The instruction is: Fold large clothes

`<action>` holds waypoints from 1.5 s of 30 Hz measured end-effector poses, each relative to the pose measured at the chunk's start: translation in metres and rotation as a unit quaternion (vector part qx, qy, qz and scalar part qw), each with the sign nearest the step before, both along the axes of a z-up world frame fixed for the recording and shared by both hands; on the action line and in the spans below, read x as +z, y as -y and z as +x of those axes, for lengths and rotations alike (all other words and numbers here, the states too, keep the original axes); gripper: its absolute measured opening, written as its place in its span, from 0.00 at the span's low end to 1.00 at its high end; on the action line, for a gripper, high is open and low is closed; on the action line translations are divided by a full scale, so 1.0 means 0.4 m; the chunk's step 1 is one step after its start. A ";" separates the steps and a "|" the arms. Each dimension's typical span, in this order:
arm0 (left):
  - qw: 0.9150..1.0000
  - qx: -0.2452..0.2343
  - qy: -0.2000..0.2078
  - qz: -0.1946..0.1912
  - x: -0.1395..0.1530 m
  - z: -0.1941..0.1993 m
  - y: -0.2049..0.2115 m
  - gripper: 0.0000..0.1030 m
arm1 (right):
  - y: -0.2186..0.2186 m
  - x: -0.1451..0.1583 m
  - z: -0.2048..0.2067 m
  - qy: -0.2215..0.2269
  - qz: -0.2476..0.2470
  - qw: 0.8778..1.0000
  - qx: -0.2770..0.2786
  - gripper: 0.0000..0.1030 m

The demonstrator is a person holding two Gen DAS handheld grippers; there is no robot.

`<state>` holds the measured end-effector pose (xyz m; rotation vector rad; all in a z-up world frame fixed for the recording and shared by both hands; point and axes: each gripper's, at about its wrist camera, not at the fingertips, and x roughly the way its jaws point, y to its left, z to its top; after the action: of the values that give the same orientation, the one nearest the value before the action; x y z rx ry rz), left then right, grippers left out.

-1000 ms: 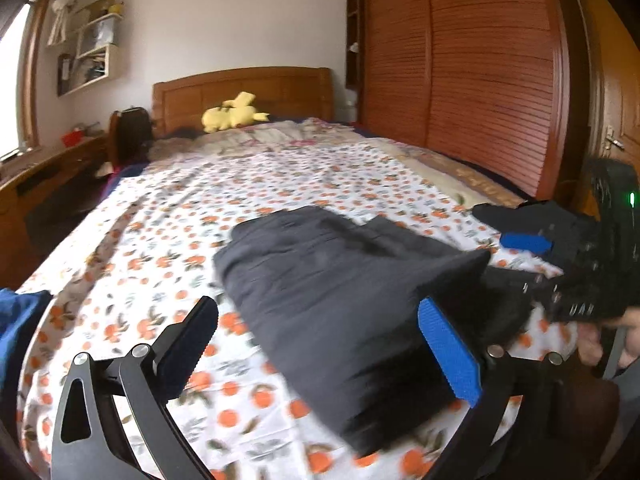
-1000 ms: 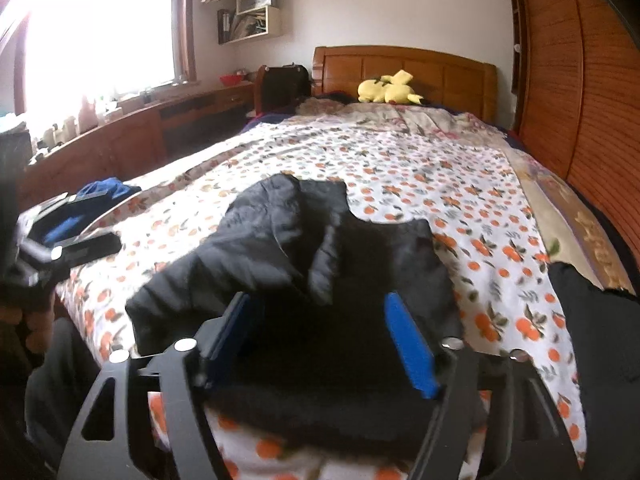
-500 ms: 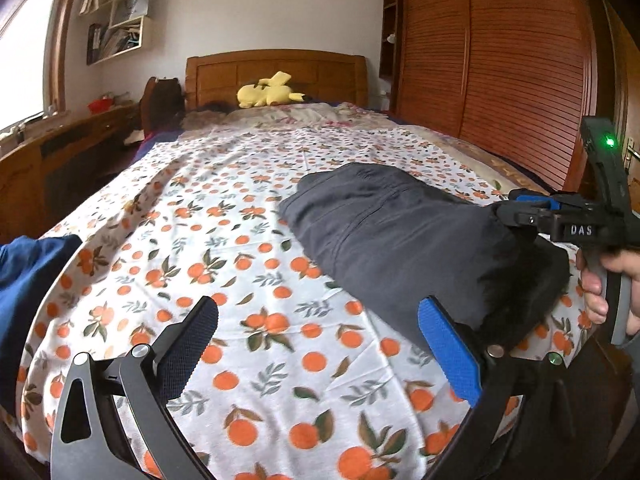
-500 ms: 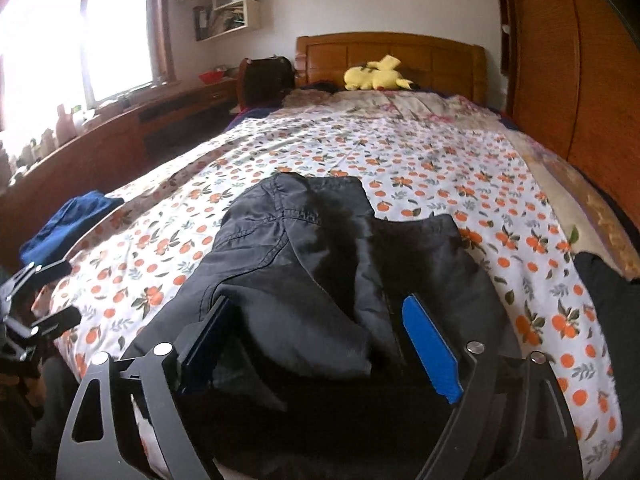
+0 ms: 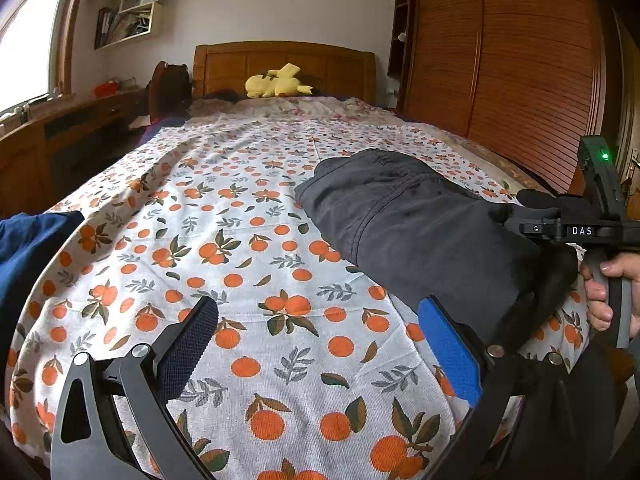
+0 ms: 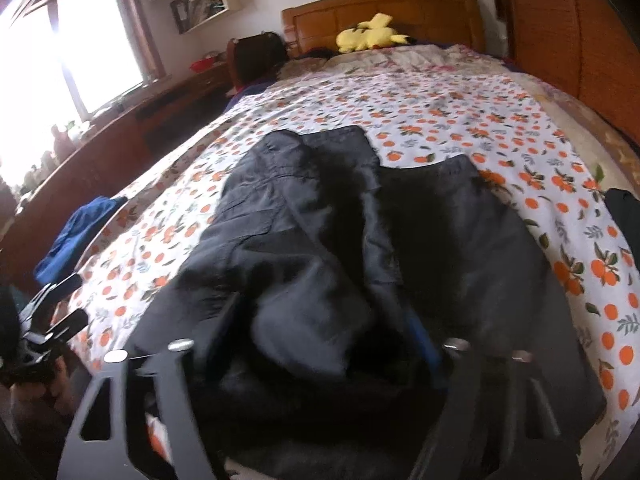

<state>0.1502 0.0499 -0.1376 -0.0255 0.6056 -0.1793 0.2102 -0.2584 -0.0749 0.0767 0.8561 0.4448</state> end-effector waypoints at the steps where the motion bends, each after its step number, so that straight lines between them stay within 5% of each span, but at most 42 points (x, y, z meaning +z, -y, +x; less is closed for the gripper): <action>1: 1.000 -0.001 0.000 0.000 -0.001 0.001 0.002 0.98 | -0.006 0.005 -0.005 0.002 0.000 1.000 0.009 0.30; 6: 1.000 -0.007 0.002 0.004 0.005 0.010 0.022 0.98 | -0.011 0.065 -0.039 0.045 0.009 0.998 0.034 0.10; 15: 0.999 -0.031 0.016 0.011 0.040 0.043 0.088 0.98 | 0.143 0.239 -0.123 0.148 -0.007 0.989 -0.017 0.07; 18: 0.999 -0.044 0.020 0.010 0.052 0.057 0.118 0.98 | 0.224 0.223 -0.123 0.144 -0.040 0.987 -0.059 0.08; 23: 0.997 -0.066 0.025 0.014 0.062 0.076 0.168 0.98 | 0.329 0.087 -0.112 0.075 -0.085 0.986 -0.122 0.09; 26: 0.997 -0.078 0.023 0.014 0.062 0.091 0.196 0.98 | 0.351 0.035 -0.115 0.052 -0.072 0.988 -0.128 0.17; 30: 0.995 -0.091 0.023 0.012 0.065 0.115 0.225 0.98 | 0.349 0.044 -0.125 0.066 -0.092 0.983 -0.142 0.47; 33: 0.995 -0.098 0.026 0.010 0.077 0.149 0.245 0.98 | 0.351 0.060 -0.136 0.076 -0.091 0.982 -0.146 0.58; 45: 0.993 -0.111 0.030 0.030 0.091 0.289 0.329 0.98 | 0.355 0.019 -0.135 0.067 -0.065 0.982 -0.161 0.77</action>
<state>0.2657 -0.0818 -0.1012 0.1058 0.5529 -0.3760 0.1562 -0.4005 -0.0673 0.0615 0.7212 0.0882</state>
